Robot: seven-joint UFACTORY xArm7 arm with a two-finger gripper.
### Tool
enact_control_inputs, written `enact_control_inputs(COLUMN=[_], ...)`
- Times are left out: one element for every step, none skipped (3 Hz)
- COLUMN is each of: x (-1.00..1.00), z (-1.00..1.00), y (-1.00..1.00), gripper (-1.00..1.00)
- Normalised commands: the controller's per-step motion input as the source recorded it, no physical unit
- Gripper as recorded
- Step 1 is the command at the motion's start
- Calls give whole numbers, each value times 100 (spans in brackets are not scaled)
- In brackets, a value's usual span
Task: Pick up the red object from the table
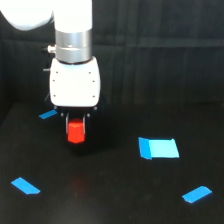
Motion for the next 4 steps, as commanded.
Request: enact_control_inputs(x=[7, 15, 10, 6], z=[100, 98, 100, 82], y=[12, 0, -22, -11], gripper=[-100, -100, -96, -100])
